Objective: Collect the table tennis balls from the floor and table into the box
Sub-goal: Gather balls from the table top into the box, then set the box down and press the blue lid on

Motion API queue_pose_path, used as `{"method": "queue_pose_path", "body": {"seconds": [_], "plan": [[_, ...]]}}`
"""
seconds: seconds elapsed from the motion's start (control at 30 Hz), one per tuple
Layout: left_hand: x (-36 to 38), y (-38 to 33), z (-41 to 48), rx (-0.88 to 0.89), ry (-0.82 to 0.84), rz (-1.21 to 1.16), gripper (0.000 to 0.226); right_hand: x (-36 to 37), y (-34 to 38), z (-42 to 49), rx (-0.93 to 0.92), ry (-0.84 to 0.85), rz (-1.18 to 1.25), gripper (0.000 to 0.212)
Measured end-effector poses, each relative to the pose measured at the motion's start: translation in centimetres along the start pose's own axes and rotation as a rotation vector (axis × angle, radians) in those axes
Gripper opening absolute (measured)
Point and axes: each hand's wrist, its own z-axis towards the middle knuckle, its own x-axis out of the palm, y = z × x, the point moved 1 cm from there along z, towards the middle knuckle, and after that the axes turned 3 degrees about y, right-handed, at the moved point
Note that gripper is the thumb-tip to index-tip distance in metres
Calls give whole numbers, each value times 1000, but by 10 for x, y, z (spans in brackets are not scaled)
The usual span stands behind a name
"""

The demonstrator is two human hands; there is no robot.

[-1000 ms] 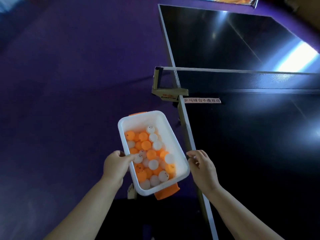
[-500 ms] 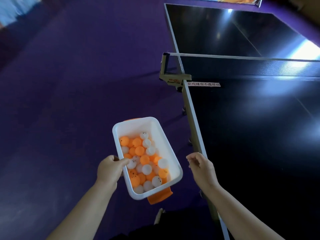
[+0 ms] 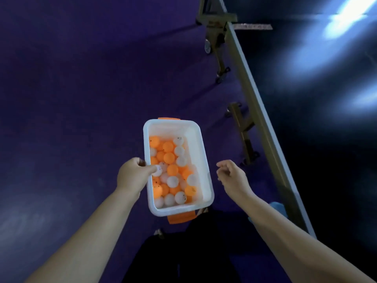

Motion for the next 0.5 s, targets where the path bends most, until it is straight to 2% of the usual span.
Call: {"method": "queue_pose_path", "body": {"seconds": [0.1, 0.3, 0.43, 0.5], "plan": [[6, 32, -5, -42, 43, 58, 22, 14, -29, -24, 89, 35, -39, 22], [62, 77, 11, -37, 162, 260, 26, 39, -108, -31, 290, 73, -116, 28], [134, 118, 55, 16, 220, 418, 32, 67, -185, -3, 416, 108, 42, 12], [179, 145, 85, 70, 231, 499, 33, 77, -231, 21, 480, 74, 86, 12]]}}
